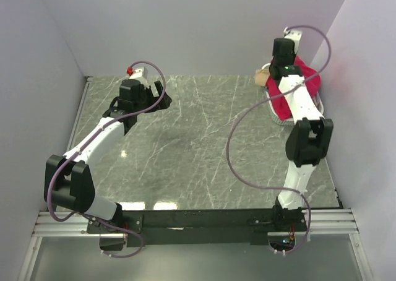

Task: Fold and stack the t-shirts
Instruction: Grab the tshirt from the pile

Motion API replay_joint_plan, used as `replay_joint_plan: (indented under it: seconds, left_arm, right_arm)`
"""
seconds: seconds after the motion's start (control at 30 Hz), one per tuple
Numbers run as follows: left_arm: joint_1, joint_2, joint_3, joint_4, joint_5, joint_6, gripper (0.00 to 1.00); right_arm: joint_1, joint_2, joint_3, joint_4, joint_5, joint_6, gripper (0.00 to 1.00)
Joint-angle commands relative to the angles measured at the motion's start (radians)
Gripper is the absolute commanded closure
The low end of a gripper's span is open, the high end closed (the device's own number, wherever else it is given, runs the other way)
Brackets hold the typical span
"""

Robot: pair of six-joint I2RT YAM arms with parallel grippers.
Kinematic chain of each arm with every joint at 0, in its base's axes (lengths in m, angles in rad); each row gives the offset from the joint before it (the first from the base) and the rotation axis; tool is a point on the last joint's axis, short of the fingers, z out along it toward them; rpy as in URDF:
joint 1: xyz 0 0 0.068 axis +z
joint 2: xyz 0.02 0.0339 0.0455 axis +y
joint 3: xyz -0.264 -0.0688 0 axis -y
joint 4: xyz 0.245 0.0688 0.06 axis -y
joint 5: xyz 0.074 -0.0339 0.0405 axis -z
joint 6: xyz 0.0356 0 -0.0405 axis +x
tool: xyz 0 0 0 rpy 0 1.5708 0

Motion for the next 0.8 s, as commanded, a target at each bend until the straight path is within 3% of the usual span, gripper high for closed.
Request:
replay_joint_plan:
  seconds: [0.0,0.23,0.37,0.5,0.6,0.67,0.77]
  left_arm:
    - [-0.001,-0.01,-0.001,0.056,0.041,-0.017,0.0]
    - [-0.006,-0.031,-0.016,0.058,0.058,-0.028,0.01]
    - [-0.006,-0.037,-0.016,0.046,0.058,-0.028,0.0]
    - [-0.007,-0.037,-0.013,0.033,0.059,-0.023,0.0]
    - [-0.007,-0.036,-0.016,0.035,0.058,-0.017,0.0]
    - [-0.007,-0.031,-0.021,0.039,0.061,-0.02,0.01]
    - [-0.007,-0.024,-0.01,0.033,0.066,-0.02,0.0]
  right_arm:
    - [0.043,-0.25,0.006,0.045,-0.066,0.003,1.0]
    - [0.043,-0.287,0.013,0.018,-0.038,0.023,1.0]
    - [0.036,-0.232,0.094,-0.054,-0.061,0.028,1.0]
    - [0.027,-0.218,0.086,-0.015,0.085,0.094,1.0]
    - [-0.013,-0.124,0.204,-0.08,0.124,0.147,1.0]
    - [-0.021,0.012,0.397,-0.146,0.216,0.161,1.0]
    - [-0.033,0.126,0.513,-0.171,0.319,0.176,1.0]
